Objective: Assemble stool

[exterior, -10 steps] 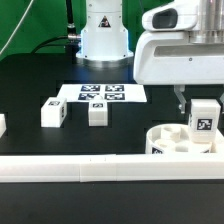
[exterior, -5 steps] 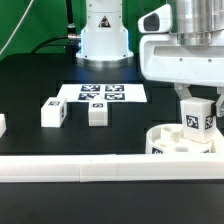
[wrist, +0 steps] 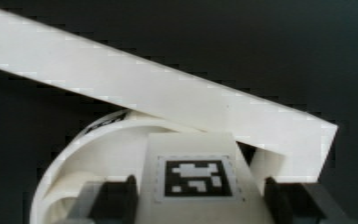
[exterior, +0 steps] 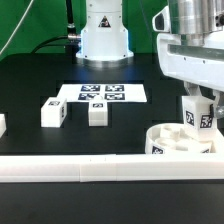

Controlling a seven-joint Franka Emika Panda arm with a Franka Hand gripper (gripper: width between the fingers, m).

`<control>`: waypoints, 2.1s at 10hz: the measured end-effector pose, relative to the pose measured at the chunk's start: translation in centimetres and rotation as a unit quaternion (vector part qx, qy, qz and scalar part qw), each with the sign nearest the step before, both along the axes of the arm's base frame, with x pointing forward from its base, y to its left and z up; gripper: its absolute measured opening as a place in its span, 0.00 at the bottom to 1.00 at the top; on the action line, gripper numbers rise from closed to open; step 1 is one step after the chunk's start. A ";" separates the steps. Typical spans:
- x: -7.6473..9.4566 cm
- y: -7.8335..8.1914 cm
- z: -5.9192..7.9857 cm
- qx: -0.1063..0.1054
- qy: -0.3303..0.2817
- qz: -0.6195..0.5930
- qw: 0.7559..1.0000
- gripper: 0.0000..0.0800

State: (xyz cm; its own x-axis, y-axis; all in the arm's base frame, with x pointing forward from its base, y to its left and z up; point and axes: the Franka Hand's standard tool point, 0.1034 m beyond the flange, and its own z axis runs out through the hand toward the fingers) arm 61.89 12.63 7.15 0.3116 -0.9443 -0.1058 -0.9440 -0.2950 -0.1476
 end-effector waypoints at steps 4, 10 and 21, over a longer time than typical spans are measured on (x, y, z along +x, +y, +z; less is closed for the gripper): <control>0.2 0.0 -0.2 0.072 0.004 -0.288 0.955 0.43; 0.6 -0.1 1.4 0.090 -0.007 -0.286 0.954 0.78; 1.0 0.9 3.4 0.013 -0.048 0.191 0.980 0.81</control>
Offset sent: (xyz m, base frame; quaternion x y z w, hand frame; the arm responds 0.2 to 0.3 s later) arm -0.0129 -0.0020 -0.0129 0.0183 0.0177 0.3214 0.9466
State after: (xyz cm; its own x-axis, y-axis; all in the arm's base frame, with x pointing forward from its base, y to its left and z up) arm 62.89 13.52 10.54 0.6522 -0.7537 -0.0806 -0.7462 -0.6198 -0.2430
